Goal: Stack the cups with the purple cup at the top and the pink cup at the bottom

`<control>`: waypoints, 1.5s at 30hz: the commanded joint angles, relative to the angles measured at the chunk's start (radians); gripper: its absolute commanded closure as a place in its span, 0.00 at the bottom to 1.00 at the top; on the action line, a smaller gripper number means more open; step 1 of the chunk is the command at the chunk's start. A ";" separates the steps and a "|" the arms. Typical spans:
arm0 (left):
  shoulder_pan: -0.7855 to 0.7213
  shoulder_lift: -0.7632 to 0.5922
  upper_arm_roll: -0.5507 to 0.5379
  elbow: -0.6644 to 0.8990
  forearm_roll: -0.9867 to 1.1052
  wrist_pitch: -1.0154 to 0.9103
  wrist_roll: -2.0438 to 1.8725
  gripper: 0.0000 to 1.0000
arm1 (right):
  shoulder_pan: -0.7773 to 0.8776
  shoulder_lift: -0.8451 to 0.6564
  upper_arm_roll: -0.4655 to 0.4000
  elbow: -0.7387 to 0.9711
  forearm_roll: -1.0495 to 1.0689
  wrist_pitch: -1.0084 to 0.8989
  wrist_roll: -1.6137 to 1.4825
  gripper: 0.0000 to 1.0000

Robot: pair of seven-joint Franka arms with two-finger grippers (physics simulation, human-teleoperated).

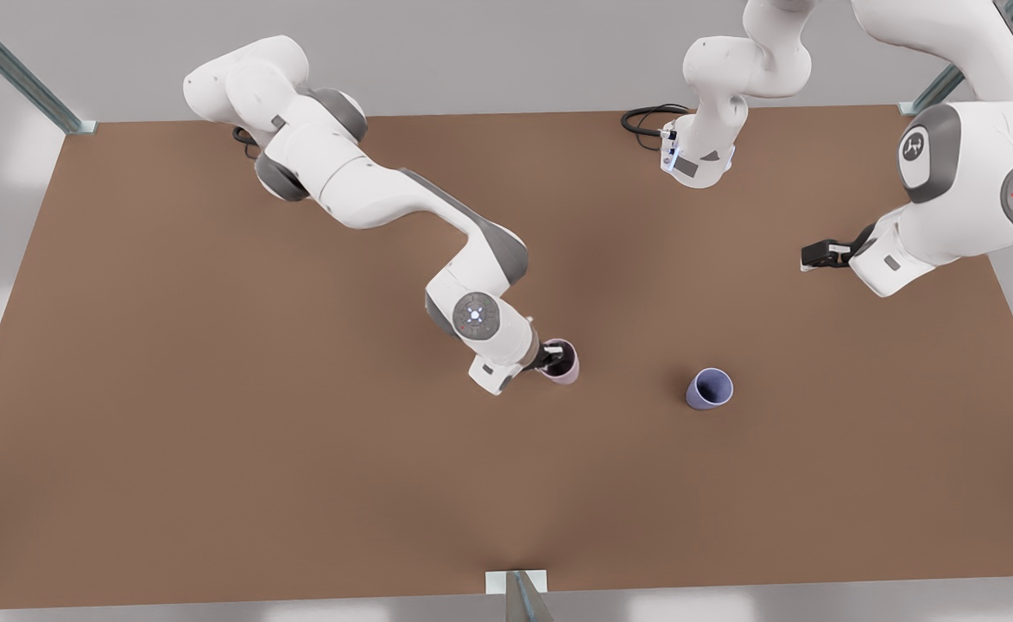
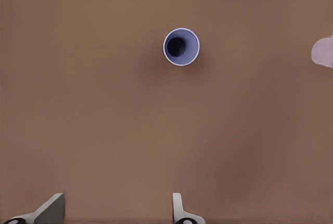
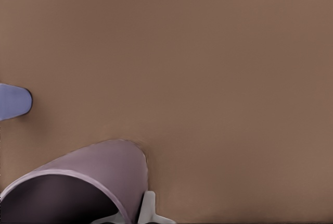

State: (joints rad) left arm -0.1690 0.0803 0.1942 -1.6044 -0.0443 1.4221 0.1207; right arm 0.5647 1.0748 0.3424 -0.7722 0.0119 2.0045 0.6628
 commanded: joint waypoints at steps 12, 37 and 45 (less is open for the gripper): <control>-0.026 0.282 -0.039 -0.169 -0.009 0.589 -0.013 0.00 | 0.037 0.089 -0.045 -0.001 -0.063 0.062 0.583 0.79; -0.033 0.466 -0.050 -0.143 -0.040 0.775 -0.070 0.00 | -0.399 -0.565 -0.083 -0.404 -0.161 -0.329 -0.015 0.00; -0.033 0.492 -0.095 -0.151 -0.040 0.748 -0.105 0.64 | -0.727 -0.777 -0.088 -0.708 -0.055 -0.273 -0.584 0.00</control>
State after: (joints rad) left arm -0.2026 0.5724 0.1060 -1.7552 -0.0846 2.1873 0.0579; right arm -0.1603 0.2998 0.2547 -1.4794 -0.0642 1.7597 0.7551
